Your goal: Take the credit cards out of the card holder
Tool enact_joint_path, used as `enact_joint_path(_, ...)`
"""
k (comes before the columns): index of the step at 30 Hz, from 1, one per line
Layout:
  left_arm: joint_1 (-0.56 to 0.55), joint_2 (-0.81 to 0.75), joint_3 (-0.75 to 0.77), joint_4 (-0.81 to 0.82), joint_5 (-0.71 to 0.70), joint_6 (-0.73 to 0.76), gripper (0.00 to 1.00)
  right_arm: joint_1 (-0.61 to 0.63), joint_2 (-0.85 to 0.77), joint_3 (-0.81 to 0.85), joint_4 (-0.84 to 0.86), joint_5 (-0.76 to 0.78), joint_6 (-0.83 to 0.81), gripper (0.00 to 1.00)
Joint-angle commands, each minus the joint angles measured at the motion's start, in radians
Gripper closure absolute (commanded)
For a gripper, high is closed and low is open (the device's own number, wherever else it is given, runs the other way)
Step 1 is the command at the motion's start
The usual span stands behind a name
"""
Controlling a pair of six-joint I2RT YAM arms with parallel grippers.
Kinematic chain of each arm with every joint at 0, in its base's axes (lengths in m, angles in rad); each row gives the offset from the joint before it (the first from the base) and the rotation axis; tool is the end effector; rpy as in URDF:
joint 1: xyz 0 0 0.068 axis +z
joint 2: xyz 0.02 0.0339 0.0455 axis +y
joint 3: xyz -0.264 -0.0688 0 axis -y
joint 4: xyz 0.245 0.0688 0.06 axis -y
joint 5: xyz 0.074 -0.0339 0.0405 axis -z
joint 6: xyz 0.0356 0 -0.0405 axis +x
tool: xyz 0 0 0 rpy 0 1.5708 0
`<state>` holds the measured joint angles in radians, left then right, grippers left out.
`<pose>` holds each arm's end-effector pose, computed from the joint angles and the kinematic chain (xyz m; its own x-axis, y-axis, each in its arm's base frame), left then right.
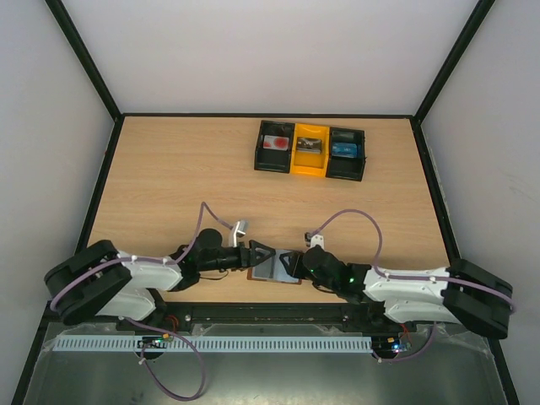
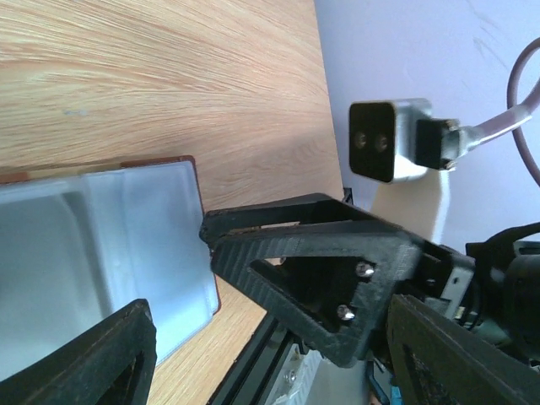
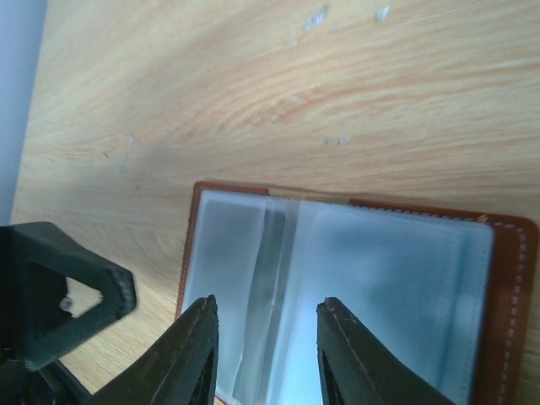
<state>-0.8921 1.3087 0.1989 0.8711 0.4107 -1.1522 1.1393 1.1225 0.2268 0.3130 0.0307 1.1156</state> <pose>0.1258 -0.1786 0.1505 -0.9349 -0.1752 -0.3087 0.2535 0.2794 -0.9261 0.0834 0.1785 0.1374 -0.9070 0.1766 -0.3823 -0.1877 0.6430 0.7425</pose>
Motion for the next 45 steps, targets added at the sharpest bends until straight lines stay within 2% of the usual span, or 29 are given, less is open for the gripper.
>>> enact_joint_path(1, -0.010, 0.074, 0.041, 0.121, 0.032, -0.015, 0.25, 0.007, -0.107, -0.012, -0.143, 0.102, -0.017, 0.67)
enact_joint_path(4, -0.001, 0.055, 0.040, 0.092, 0.022, -0.006, 0.25, 0.007, -0.131, -0.008, -0.146, 0.074, -0.014, 0.68)
enact_joint_path(8, 0.029, -0.009, 0.020, -0.044, -0.030, 0.021, 0.25, 0.006, -0.103, -0.013, -0.050, -0.008, 0.019, 0.69)
enact_joint_path(12, 0.071, -0.112, -0.051, -0.078, -0.053, -0.008, 0.26, 0.007, -0.003, 0.046, -0.042, -0.033, 0.008, 0.71)
enact_joint_path(18, 0.118, -0.269, -0.023, -0.365, -0.093, 0.045, 0.25, 0.007, 0.138, 0.125, -0.067, -0.004, -0.026, 0.71)
enact_joint_path(22, 0.171, -0.328, -0.066, -0.383, -0.059, 0.017, 0.25, 0.007, 0.236, 0.145, -0.003, -0.042, -0.041, 0.72)
enact_joint_path(25, 0.197, -0.350, -0.085, -0.399, -0.035, 0.014, 0.25, 0.007, 0.300, 0.163, 0.032, -0.071, -0.054, 0.78)
enact_joint_path(29, 0.226, -0.370, -0.084, -0.495, -0.046, 0.046, 0.25, 0.007, 0.364, 0.194, 0.043, -0.100, -0.076, 0.80)
enact_joint_path(38, 0.237, -0.427, -0.110, -0.470, 0.002, 0.037, 0.23, 0.011, 0.397, 0.227, 0.038, -0.092, -0.081, 0.98)
enact_joint_path(42, 0.237, -0.408, -0.152, -0.294, 0.065, -0.006, 0.21, 0.014, 0.399, 0.192, 0.047, -0.060, -0.058, 0.98)
enact_joint_path(45, 0.236, -0.368, -0.150, -0.243, 0.088, -0.002, 0.20, 0.013, 0.413, 0.157, 0.081, -0.065, -0.042, 0.98)
